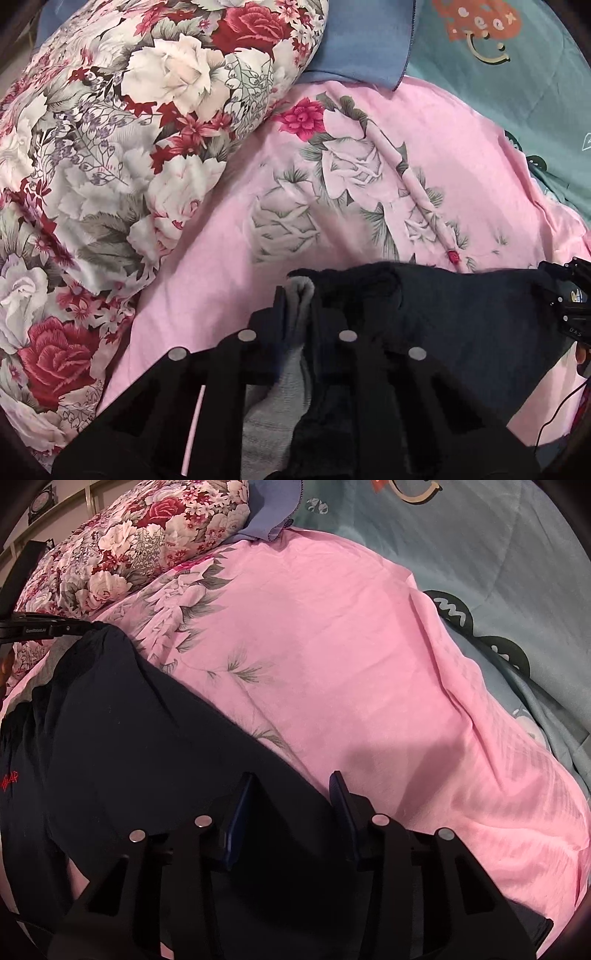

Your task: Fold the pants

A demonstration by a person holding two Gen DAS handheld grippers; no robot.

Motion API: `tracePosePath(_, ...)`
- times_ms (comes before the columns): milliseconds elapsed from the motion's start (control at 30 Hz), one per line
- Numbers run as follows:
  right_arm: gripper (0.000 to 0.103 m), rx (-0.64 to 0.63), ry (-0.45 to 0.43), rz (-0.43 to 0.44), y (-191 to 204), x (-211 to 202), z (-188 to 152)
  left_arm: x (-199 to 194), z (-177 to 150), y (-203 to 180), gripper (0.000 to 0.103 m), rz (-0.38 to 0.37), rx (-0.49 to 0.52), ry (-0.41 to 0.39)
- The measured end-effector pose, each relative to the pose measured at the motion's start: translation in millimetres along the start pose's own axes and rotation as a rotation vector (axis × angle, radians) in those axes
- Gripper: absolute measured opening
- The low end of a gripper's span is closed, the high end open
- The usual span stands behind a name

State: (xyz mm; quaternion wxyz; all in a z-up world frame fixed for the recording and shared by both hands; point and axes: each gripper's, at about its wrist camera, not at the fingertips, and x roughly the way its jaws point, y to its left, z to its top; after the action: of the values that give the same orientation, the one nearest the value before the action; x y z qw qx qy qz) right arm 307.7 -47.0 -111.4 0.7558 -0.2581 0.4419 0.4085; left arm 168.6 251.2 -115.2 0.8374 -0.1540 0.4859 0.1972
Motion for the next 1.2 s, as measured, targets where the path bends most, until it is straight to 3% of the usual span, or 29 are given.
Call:
tracePosePath(433,0.044,-0.039,0.081,0.059,-11.6,9.9,12.0,11.0,-8.2,14.5,0.017,-0.053,-0.038,-0.001)
tracePosePath(500,0.03,-0.021,0.08,0.08,-10.3,9.0,12.2,13.9,-7.6,14.6,0.017,-0.053,-0.041,-0.005)
tracePosePath(533,0.012,-0.008,0.083,0.101,-10.1,8.3,12.5,12.6,-7.1,14.7,0.014,-0.059,-0.042,-0.011)
tracePosePath(633,0.007,-0.004,0.052,0.063,-3.8,-0.3,8.7,-0.9,-7.6,18.5,0.013,-0.082,-0.048,-0.026)
tracePosePath(833,0.006,0.056,-0.045,0.052,1.8,-52.0,3.1,-42.5,-5.8,25.7,0.012,-0.148,-0.071,-0.068)
tracePosePath(1200,0.006,0.046,-0.119,0.032,48.1,-148.8,-29.4,-122.8,-30.3,35.6,0.009,-0.24,-0.053,-0.15)
